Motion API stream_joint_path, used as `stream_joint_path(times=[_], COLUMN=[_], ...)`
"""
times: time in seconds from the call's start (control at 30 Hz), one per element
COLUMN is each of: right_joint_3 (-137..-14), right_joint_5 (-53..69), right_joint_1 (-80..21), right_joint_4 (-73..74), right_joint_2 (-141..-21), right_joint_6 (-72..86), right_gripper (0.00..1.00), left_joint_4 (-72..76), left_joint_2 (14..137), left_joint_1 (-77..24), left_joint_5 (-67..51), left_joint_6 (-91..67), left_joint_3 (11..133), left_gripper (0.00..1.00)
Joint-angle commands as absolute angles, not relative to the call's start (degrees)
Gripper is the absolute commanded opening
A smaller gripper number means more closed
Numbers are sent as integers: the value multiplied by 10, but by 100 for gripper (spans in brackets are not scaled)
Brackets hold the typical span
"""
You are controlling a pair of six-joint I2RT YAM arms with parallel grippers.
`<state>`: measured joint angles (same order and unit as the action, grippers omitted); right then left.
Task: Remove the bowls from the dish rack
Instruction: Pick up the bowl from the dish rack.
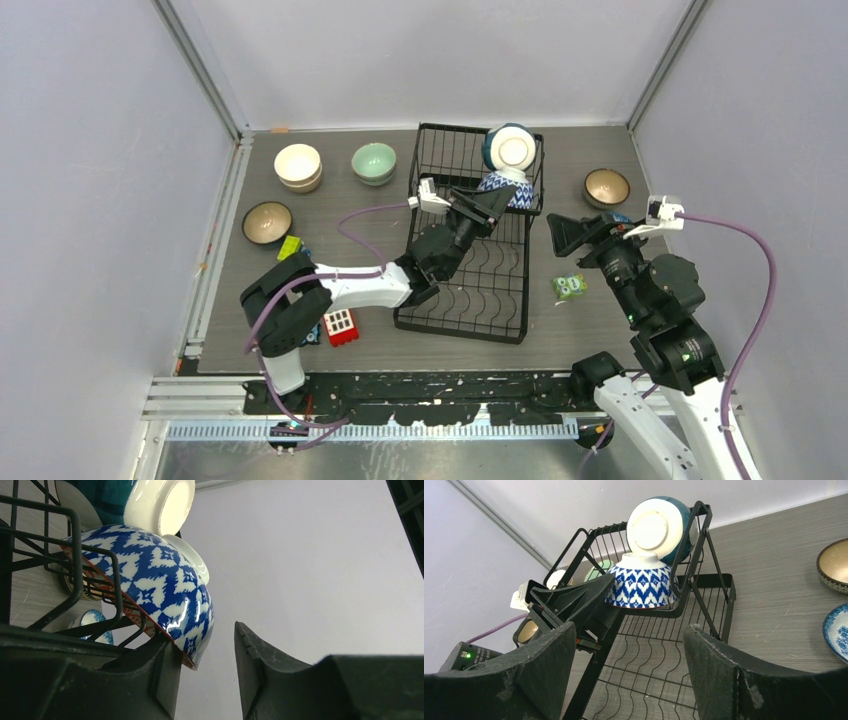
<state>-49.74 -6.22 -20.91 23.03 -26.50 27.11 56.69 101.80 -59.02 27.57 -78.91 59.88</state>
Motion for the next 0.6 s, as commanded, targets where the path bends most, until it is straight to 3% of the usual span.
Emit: stream_joint_path(times=[0.0, 0.57], right_joint_3=[-494, -490], right_joint_5=[-74, -83], right_joint_1=[-214, -221], right_joint_4=[220, 219], right_joint_2=[-256, -256], right_joint_6=[262, 254], right_gripper=[82, 82], left_joint_4=[604, 612], left_joint_2=[1027, 1041], left_joint_1=[-584, -579], left_joint_5=[292, 294], left_joint_6=[-779, -786], left_joint_3=[615, 622], left_gripper=[42, 28])
